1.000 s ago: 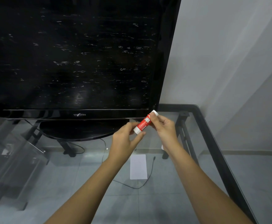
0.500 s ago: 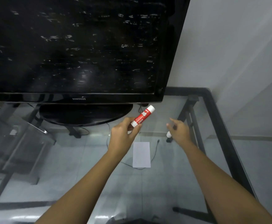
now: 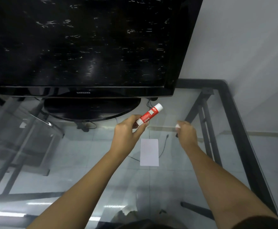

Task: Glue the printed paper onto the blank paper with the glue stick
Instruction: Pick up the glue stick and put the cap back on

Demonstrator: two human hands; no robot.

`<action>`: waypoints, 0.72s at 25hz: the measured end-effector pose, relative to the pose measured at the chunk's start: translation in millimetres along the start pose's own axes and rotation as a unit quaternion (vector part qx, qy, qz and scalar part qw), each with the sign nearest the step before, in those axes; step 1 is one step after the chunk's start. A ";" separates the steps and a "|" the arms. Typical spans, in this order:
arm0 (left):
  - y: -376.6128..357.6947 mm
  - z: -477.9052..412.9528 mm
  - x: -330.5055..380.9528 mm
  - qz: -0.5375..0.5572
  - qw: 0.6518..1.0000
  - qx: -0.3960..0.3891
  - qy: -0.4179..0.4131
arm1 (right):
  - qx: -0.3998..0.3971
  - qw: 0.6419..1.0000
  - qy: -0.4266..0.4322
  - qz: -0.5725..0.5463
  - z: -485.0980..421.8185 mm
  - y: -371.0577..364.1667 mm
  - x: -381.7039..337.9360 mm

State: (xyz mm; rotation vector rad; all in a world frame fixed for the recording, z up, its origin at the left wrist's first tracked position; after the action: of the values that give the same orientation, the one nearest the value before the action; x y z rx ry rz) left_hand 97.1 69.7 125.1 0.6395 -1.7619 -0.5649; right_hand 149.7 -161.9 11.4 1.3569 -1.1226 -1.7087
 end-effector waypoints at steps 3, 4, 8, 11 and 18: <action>3.5 -2.0 0.1 0.020 1.000 0.013 -0.002 | 0.037 0.934 -0.057 -0.350 6.3 41.9 -23.2; 3.9 -3.0 1.0 0.031 0.999 0.018 -0.002 | 0.030 0.894 -0.059 -0.444 12.3 54.3 -34.0; 2.1 -4.2 13.7 0.059 0.998 0.029 -0.014 | -0.011 0.816 -0.029 -0.577 45.7 81.1 -65.9; 1.8 -0.8 28.3 0.068 0.996 0.023 -0.057 | -0.014 0.799 -0.002 -0.602 60.6 89.5 -70.8; 13.9 3.5 42.6 0.030 0.993 0.009 -0.117 | -0.056 0.854 0.053 -0.515 60.1 119.4 -75.8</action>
State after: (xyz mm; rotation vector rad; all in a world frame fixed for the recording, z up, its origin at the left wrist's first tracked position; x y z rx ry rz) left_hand 82.0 51.6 163.4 0.5472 -2.0004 -0.6026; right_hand 108.0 -129.6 155.7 2.1397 -0.1432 -2.2903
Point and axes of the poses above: each hand's wrist, its own z-axis away from the middle knuckle, its own y-axis out of the back of the hand, x = y × z, the point moved 8 cm from there along -z, towards the middle knuckle, and after that the axes turned 5 degrees about -y, right-handed, at the moved point
